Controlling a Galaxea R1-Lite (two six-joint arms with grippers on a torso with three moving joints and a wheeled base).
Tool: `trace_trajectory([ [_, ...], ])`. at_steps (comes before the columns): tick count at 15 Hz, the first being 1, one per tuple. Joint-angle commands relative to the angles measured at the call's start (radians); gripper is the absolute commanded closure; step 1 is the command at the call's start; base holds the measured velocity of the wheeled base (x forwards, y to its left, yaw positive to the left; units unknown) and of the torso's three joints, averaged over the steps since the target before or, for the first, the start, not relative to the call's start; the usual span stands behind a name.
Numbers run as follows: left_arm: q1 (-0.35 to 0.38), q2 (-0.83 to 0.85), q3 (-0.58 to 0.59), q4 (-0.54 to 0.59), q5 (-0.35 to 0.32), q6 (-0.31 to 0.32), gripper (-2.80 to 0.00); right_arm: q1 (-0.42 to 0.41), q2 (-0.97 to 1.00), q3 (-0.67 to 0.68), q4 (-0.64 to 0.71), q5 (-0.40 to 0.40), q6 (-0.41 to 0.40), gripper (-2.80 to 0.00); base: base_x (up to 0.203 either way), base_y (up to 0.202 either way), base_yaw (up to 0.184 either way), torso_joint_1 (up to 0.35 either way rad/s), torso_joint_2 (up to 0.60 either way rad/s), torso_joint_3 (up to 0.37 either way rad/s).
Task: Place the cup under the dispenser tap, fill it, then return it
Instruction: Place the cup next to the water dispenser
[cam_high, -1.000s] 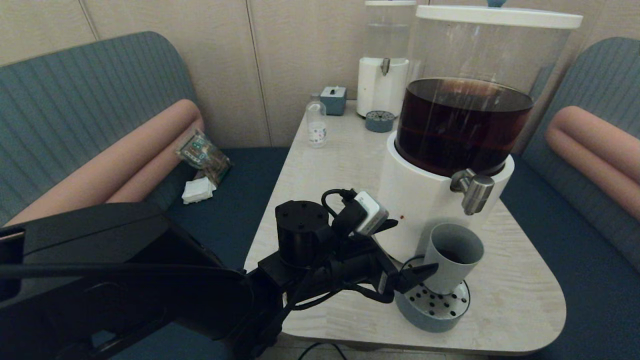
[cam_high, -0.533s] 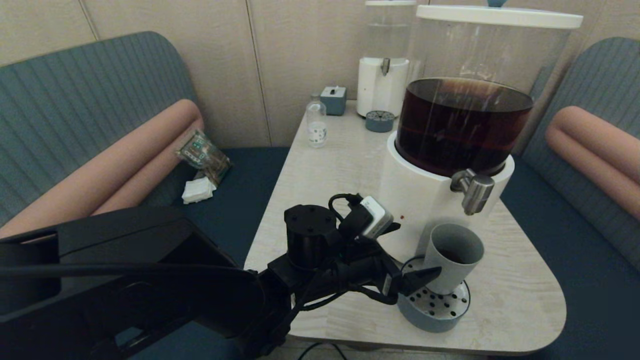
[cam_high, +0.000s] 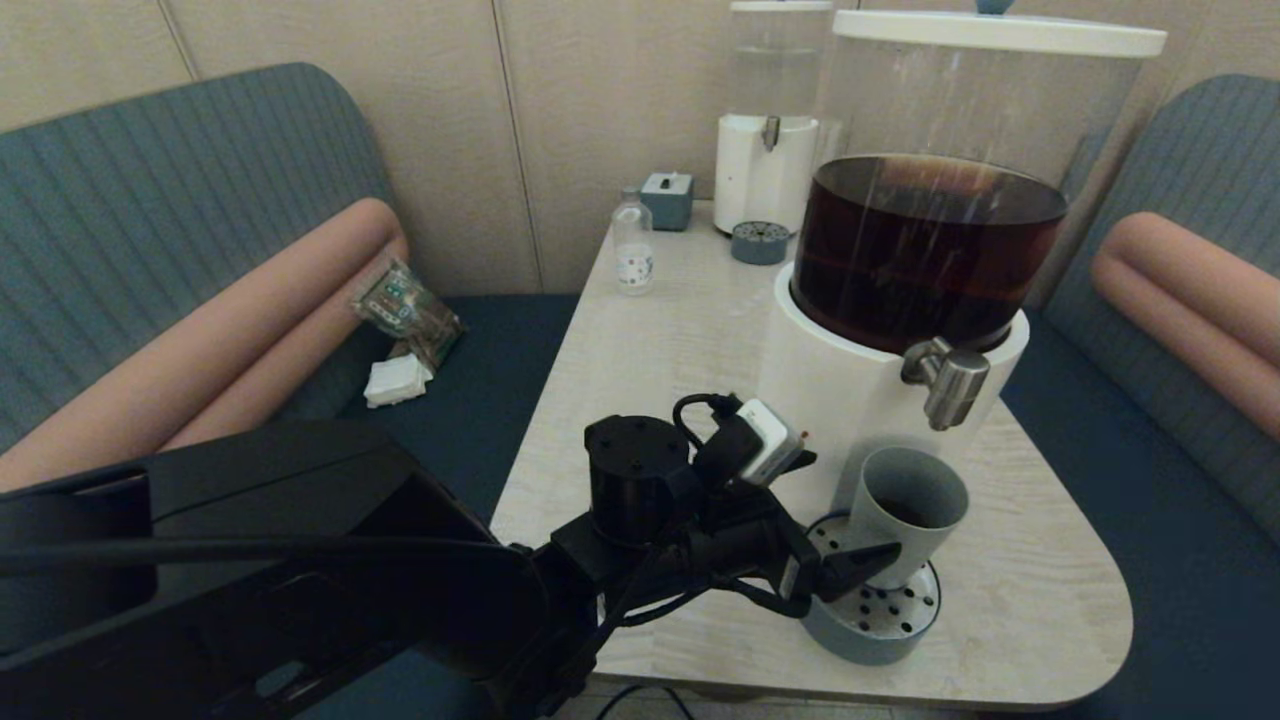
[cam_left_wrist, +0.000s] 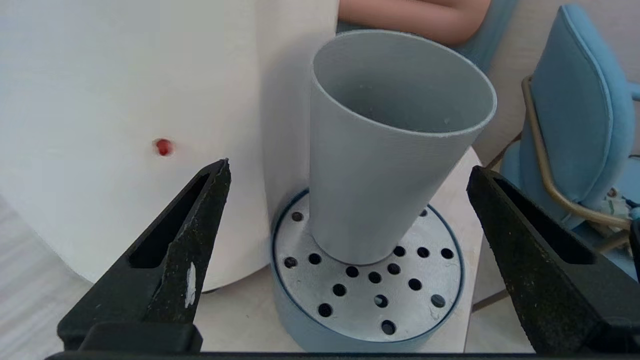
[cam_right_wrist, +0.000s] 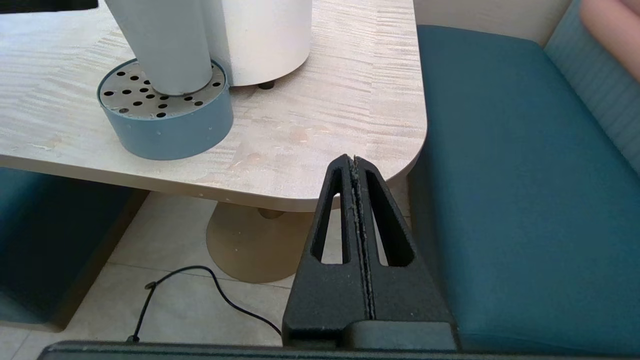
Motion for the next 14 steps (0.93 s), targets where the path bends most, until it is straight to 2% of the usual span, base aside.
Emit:
trace_trajectory([
  [1, -0.005, 0.01, -0.008, -0.007, -0.002, 0.0, -2.8, 0.001, 0.001, 0.0, 0.0, 0.0, 0.0, 0.0, 0.0, 0.0, 0.0, 0.0, 0.0, 0.0],
  [14, -0.019, 0.071, -0.086, -0.008, -0.004, -0.002, -2.8, -0.001, 0.001, 0.0, 0.0, 0.0, 0.0, 0.0, 0.0, 0.0, 0.0, 0.0, 0.0, 0.0],
])
